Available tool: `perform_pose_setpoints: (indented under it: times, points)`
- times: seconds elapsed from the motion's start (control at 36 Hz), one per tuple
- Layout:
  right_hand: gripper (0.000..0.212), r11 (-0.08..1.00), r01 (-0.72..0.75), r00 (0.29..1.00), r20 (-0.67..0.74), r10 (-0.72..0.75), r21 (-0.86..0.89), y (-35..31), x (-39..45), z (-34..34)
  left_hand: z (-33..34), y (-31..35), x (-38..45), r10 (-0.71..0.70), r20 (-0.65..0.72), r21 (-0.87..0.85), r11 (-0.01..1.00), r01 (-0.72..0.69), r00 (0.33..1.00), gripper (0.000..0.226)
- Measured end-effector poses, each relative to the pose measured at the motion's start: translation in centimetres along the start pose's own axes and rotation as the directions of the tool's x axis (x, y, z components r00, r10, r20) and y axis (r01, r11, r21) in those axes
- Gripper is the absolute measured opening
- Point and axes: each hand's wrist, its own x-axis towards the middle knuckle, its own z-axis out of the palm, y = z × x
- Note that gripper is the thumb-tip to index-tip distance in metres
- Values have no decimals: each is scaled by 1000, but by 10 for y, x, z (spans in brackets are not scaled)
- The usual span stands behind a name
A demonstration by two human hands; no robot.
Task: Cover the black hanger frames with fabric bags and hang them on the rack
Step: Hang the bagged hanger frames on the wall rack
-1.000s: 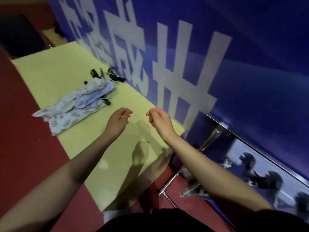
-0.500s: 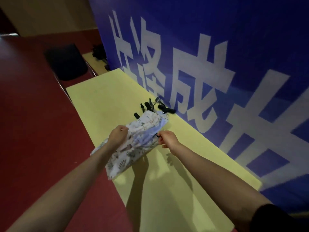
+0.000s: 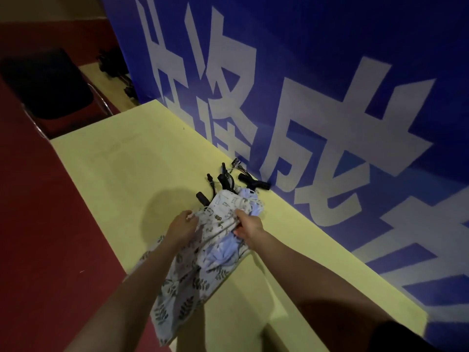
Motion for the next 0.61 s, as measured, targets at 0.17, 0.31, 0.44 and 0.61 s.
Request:
perform_pose_setpoints:
  times: [0.17, 0.31, 0.44, 0.61]
  points:
    - [32, 991, -103, 994, -12, 105, 87, 0, 26, 10, 16, 0, 26, -16, -2, 177, 984, 16, 1000, 44]
    - [35, 993, 64, 998, 12, -63, -100, -1, 25, 11, 14, -3, 36, -23, 46, 258, 966, 11, 999, 45]
    - [27, 984, 164, 986, 54, -160, -73, -13, -1, 12, 7, -9, 30, -3, 16, 126, 992, 1, 1000, 31]
    - [21, 941, 37, 955, 265, -133, 338, -19, -36, 7, -1, 10, 3, 67, -103, -105, 991, -78, 992, 25]
